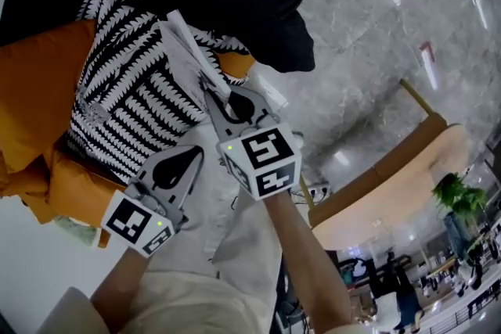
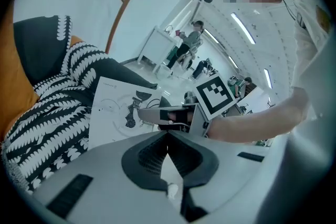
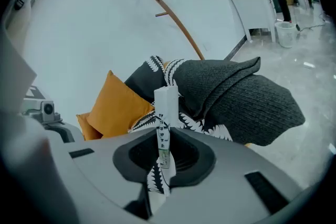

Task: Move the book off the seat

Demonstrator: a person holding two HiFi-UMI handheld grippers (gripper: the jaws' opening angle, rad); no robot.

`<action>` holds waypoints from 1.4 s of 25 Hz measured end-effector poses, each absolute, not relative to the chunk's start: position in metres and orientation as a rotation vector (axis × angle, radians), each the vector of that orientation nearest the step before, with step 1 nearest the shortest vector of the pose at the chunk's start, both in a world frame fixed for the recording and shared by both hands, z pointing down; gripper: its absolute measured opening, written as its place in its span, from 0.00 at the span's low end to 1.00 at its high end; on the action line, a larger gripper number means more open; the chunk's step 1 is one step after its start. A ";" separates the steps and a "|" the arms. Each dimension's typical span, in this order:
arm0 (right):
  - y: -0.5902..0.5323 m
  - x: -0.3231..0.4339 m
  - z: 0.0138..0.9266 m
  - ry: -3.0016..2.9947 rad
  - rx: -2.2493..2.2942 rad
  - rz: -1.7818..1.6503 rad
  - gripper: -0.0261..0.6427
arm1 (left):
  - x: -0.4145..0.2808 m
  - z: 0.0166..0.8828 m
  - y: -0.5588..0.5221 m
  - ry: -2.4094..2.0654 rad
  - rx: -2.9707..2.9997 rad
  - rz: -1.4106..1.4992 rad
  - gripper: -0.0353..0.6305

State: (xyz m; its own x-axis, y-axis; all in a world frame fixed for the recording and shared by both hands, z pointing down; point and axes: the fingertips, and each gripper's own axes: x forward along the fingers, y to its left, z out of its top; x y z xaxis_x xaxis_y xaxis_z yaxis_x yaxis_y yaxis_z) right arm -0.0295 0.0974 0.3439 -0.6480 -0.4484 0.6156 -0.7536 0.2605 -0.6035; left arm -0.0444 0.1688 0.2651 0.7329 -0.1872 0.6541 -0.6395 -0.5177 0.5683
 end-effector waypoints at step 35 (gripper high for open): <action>0.284 0.191 0.290 -2.140 1.624 1.422 0.11 | 0.169 0.254 0.322 -0.160 2.291 0.848 0.06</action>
